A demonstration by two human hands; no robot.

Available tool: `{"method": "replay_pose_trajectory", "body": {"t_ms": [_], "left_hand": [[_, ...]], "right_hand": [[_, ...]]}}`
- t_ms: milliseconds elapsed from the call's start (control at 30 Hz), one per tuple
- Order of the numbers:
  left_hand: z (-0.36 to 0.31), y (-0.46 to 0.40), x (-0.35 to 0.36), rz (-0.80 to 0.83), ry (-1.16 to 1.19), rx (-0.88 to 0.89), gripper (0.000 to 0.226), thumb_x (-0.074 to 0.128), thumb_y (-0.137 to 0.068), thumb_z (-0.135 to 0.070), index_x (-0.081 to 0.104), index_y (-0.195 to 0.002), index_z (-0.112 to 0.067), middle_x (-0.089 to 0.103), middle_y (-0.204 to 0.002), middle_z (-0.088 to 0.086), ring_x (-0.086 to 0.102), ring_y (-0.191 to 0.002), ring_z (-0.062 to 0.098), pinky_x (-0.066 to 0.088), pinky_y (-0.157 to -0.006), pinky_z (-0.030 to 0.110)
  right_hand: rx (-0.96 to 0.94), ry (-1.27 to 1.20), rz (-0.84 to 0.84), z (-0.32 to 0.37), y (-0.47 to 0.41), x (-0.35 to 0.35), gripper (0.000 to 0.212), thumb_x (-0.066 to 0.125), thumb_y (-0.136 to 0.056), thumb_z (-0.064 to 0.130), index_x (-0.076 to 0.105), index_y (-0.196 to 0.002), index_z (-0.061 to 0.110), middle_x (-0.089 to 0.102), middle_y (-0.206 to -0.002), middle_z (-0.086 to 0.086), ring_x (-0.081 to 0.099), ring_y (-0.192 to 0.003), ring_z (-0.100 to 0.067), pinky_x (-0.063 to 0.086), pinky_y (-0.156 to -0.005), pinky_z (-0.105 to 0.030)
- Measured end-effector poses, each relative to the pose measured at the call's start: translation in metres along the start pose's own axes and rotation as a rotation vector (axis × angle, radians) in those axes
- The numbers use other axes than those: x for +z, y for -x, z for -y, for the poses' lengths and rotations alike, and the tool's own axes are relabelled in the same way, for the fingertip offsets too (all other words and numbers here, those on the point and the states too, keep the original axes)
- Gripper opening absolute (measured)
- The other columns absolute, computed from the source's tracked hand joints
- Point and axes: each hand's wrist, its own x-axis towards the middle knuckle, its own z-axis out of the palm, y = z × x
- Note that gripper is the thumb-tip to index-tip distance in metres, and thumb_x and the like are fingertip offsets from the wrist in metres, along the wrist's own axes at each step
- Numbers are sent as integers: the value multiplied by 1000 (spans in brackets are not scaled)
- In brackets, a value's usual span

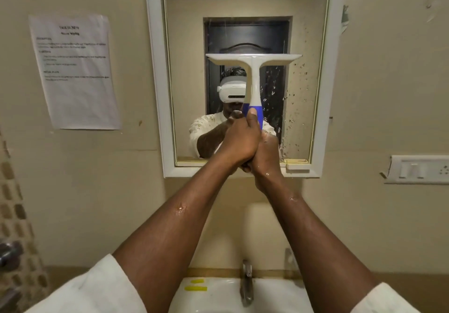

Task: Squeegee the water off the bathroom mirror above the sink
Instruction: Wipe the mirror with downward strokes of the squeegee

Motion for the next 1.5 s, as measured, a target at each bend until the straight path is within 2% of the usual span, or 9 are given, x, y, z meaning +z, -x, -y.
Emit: {"method": "replay_pose_trajectory", "body": {"t_ms": [133, 300, 433, 567, 733, 933, 1200, 1367, 1500], "left_hand": [[13, 19, 10, 1, 49, -39, 58, 19, -100, -48, 62, -109, -10, 67, -94, 5, 63, -85, 16, 45, -68, 26], [25, 39, 17, 63, 75, -99, 64, 17, -100, -49, 62, -118, -8, 68, -111, 11, 64, -101, 22, 51, -92, 41], [37, 57, 22, 80, 53, -148, 63, 16, -99, -52, 62, -115, -12, 68, -102, 11, 63, -94, 23, 52, -86, 40], [51, 77, 29, 80, 42, -167, 56, 17, -99, -51, 57, -81, -16, 61, -77, 3, 60, -75, 19, 47, -66, 32], [68, 101, 39, 95, 40, -220, 59, 20, -99, -50, 51, -62, -17, 56, -62, 3, 52, -55, 15, 39, -53, 28], [78, 121, 46, 122, 26, -260, 60, 19, -99, -50, 56, -69, -14, 62, -73, 9, 57, -67, 25, 43, -63, 33], [89, 143, 52, 160, -4, -349, 57, 18, -98, -53, 57, -83, -14, 66, -88, 11, 63, -81, 27, 49, -70, 36], [87, 155, 51, 177, -25, -395, 59, 17, -99, -52, 59, -87, -11, 67, -94, 14, 63, -90, 31, 51, -82, 42], [77, 156, 48, 177, -8, -400, 54, 18, -99, -49, 53, -76, -15, 63, -87, 12, 59, -83, 29, 50, -81, 42]], "right_hand": [[43, -16, -2, -15, 20, -6, 29, 47, -98, 40, 61, -77, 25, 67, -59, 5, 68, -57, -10, 49, -43, -19], [112, -3, 4, -35, 38, -13, 35, 45, -97, 46, 65, -91, 18, 67, -69, -1, 65, -56, -9, 45, -42, -19], [165, -14, 14, -50, 56, -18, 44, 46, -94, 51, 65, -81, 13, 64, -59, 0, 62, -55, -14, 45, -44, -23], [212, -36, 38, -64, 77, -24, 46, 45, -93, 53, 64, -75, 15, 59, -52, 4, 56, -47, -10, 41, -40, -21], [270, -48, 46, -82, 101, -32, 54, 48, -88, 57, 61, -75, 6, 55, -58, -6, 49, -49, -15, 38, -43, -24], [324, -20, 40, -95, 122, -40, 49, 46, -92, 53, 63, -79, 8, 57, -57, -4, 49, -43, -11, 37, -39, -21], [435, -1, 24, -105, 146, -44, 60, 44, -92, 57, 67, -88, 2, 67, -72, -23, 56, -53, -22, 41, -43, -24], [489, -10, 15, -102, 160, -46, 53, 47, -93, 54, 64, -83, 5, 62, -62, -11, 52, -48, -17, 39, -42, -21], [470, 49, 12, -89, 162, -48, 51, 45, -94, 52, 63, -79, 6, 57, -54, -4, 49, -43, -13, 37, -41, -22]]}}
